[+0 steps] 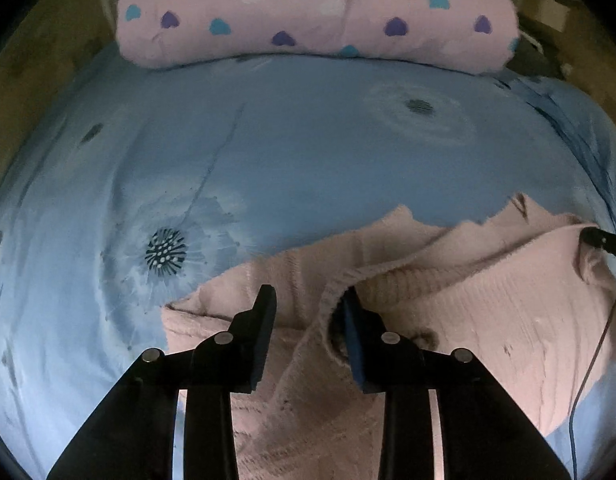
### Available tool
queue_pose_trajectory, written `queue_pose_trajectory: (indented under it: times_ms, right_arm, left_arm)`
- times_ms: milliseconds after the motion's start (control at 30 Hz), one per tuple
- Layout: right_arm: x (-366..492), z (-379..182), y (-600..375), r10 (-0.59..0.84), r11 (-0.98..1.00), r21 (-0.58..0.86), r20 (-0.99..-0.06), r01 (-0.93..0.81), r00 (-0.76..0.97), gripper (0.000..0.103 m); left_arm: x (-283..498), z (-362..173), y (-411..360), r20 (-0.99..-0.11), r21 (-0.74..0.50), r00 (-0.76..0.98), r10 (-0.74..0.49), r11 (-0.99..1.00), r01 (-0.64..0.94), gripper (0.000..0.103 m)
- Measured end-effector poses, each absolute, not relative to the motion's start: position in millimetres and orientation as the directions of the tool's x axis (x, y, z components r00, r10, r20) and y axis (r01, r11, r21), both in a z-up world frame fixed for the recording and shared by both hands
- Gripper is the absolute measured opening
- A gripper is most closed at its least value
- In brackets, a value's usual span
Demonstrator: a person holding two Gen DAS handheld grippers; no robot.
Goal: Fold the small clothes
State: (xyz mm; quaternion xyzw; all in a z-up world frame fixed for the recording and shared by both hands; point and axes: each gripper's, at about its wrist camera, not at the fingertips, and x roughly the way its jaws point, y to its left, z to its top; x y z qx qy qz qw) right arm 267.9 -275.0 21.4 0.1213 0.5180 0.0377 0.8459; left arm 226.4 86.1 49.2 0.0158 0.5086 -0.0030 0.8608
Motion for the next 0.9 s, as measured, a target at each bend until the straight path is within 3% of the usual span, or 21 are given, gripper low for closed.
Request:
queue_pose_trajectory:
  times_ms: [167, 433, 633, 900]
  right_arm:
    - [257.8, 32.4, -278.7, 0.258, 0.943, 0.326, -0.842, 0.065, 0.475, 0.076]
    - [218.3, 47.3, -272.6, 0.241, 0.967, 0.248, -0.836, -0.053, 0.492, 0.076]
    - [196.1, 42.0, -253.8, 0.183, 0.980, 0.118, -0.850, -0.162, 0.494, 0.076]
    - [191.8, 17.3, -230.5, 0.047, 0.961, -0.100, -0.860, -0.259, 0.508, 0.076]
  left_arm:
    - [222.2, 54.9, 94.2, -0.879, -0.046, 0.474, -0.056, 0.998, 0.033, 0.027]
    - [204.8, 88.9, 99.2, -0.844, -0.103, 0.528, -0.099, 0.994, 0.021, 0.029]
    - [185.3, 85.4, 83.1, -0.844, -0.153, 0.510, -0.163, 0.986, 0.063, 0.030]
    - [176.4, 38.3, 54.0, -0.878, -0.088, 0.454, -0.148, 0.985, 0.150, 0.030]
